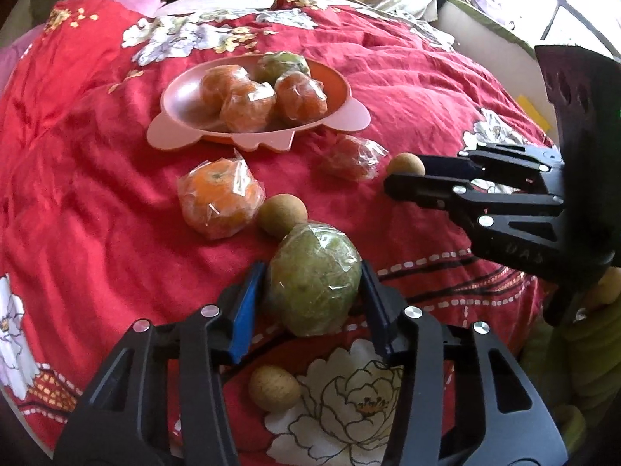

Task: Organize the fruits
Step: 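Grasp the large green bagged fruit with the left tool while the right tool grasps a brown round fruit, then carry both held fruits over the pink bowl and lower them inside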

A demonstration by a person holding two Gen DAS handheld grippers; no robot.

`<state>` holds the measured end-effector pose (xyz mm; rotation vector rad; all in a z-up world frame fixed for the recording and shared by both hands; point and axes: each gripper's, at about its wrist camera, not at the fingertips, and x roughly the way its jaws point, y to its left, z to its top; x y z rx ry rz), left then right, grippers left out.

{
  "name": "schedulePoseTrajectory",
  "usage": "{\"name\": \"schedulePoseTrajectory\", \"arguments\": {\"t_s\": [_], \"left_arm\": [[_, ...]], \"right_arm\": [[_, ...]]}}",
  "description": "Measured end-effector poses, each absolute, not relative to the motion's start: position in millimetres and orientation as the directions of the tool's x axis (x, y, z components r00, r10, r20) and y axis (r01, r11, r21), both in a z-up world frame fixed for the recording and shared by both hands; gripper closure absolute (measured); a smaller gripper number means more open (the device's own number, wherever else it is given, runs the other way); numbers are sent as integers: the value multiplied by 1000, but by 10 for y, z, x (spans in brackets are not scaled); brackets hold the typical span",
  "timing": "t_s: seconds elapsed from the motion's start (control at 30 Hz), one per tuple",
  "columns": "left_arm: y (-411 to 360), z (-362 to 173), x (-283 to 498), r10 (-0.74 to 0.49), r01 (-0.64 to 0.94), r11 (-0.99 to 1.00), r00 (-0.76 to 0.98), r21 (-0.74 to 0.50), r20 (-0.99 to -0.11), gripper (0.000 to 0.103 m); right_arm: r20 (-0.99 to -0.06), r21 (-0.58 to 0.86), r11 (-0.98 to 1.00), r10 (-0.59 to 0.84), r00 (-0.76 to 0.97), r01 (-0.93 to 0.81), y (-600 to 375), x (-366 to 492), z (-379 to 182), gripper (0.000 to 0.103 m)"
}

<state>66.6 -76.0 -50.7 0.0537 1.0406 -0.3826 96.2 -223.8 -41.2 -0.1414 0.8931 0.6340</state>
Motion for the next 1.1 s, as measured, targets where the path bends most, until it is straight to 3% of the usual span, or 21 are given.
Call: {"name": "schedulePoseTrajectory", "arguments": {"t_s": [1.1], "left_arm": [[-327, 115, 836, -297, 266, 948, 558, -172, -775, 65]], "right_arm": [[-695, 112, 812, 476, 539, -572, -2255, 889, 16, 79]]}}
